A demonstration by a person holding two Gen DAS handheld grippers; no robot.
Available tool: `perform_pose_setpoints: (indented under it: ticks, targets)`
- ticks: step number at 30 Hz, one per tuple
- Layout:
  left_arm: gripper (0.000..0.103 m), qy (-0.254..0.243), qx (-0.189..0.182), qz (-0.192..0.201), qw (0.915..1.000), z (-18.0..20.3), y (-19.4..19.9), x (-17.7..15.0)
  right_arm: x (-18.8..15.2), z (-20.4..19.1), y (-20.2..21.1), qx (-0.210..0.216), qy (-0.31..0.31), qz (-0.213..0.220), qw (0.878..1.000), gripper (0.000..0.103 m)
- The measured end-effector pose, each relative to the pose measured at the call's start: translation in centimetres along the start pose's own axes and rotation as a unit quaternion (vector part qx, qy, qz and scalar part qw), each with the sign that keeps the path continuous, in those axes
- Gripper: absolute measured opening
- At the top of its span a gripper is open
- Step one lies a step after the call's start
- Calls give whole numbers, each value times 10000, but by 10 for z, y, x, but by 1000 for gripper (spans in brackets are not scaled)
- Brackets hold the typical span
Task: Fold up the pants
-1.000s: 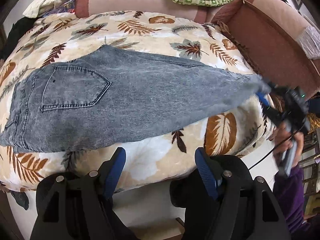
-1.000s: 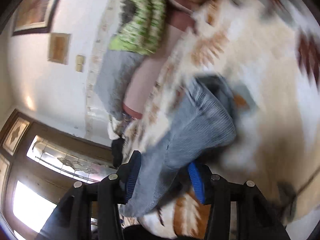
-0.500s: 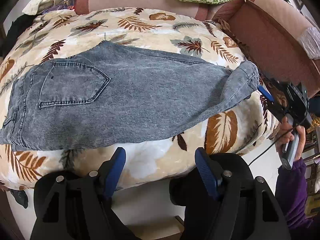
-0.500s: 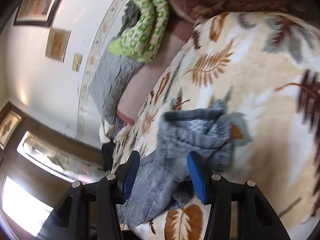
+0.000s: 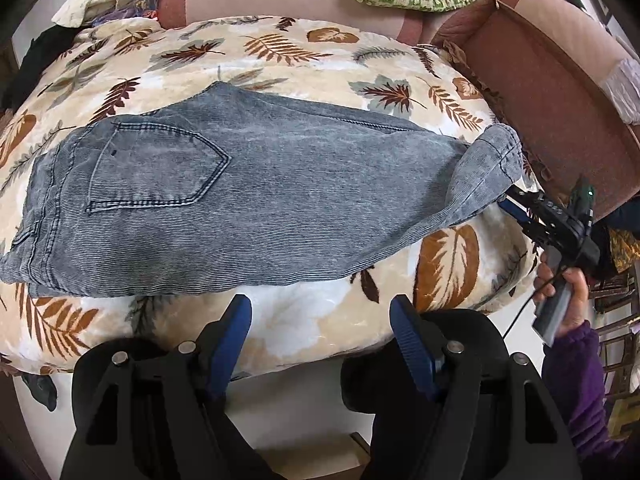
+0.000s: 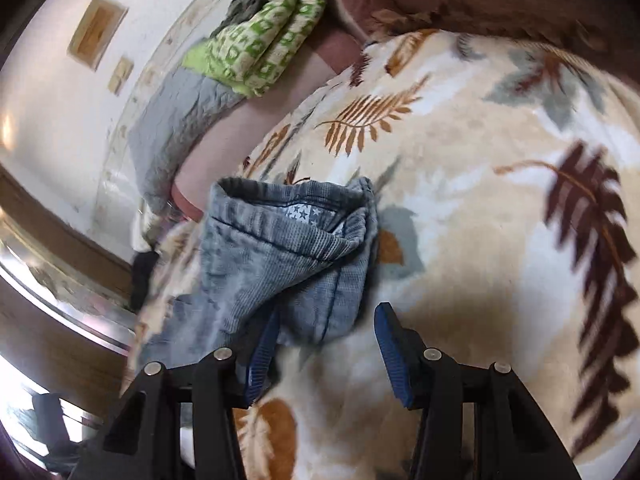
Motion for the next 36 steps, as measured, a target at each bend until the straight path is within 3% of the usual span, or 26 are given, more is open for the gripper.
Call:
perform_pose_setpoints:
  ticks: [3, 4, 5, 8, 14, 15, 19, 22, 25, 29, 31, 32, 34, 35, 36]
  targets:
    - [72, 88, 34, -2, 10000, -4, 1, -1, -2, -8, -7, 73, 272, 57, 9996, 48]
    - [72, 110, 35, -11, 9999, -5, 0, -1, -2, -11, -9, 87, 358, 65, 9993, 39]
    - [72, 137, 31, -31, 9999, -6, 0, -1, -2, -14, -9, 50, 405, 45, 9992, 20]
    - [72, 158, 15, -77, 9998, -6, -2, -2, -1, -22, 2, -93, 537, 92, 9985, 13]
    - [72, 115, -31, -139, 9998, -2, -6, -3, 27, -39, 69, -266, 778, 725, 9940, 11]
    - [72, 125, -48, -149, 9998, -2, -6, -4, 32, -40, 79, -431, 873, 817, 9919, 2]
    - [72, 101, -179, -151, 9997, 4, -6, -7, 32, -23, 98, -1274, 1172, 859, 9812, 1]
    - [72, 49, -174, -221, 9996, 6, -8, -10, 22, 3, 101, -1553, 875, 597, 9822, 2]
    - [72, 49, -172, -256, 9995, 7, -10, -9, 15, 0, 99, -1352, 893, 456, 9857, 3]
    - [72, 9, -221, -221, 9995, 11, -7, -9, 11, -34, 80, -889, 1118, 270, 9894, 3]
    - [72, -20, -224, -197, 9996, 13, -4, -10, 11, -54, 63, -780, 1224, 113, 9893, 7]
    - [72, -11, -235, -195, 9995, 12, -4, -11, 11, -63, 54, -766, 1289, 67, 9887, 16]
    - [72, 3, -239, -216, 9995, 11, -4, -12, 10, -84, 38, -801, 1434, 21, 9864, 52]
    - [72, 10, -227, -224, 9995, 9, -5, -13, 10, -94, 31, -782, 1493, 32, 9857, 76]
    - [72, 34, -222, -227, 9995, 7, -5, -13, 12, -104, 23, -803, 1587, 70, 9840, 80]
Point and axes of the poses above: each gripper's, at about its wrist camera, not at the fingertips, and y roughly against the way its jaws point, z to its right, x to its top, the point moved 5 cm from there along -y, roughly the way its jaws point, and after that the axes turned 2 degrees about -x, right-handed, at the moved point
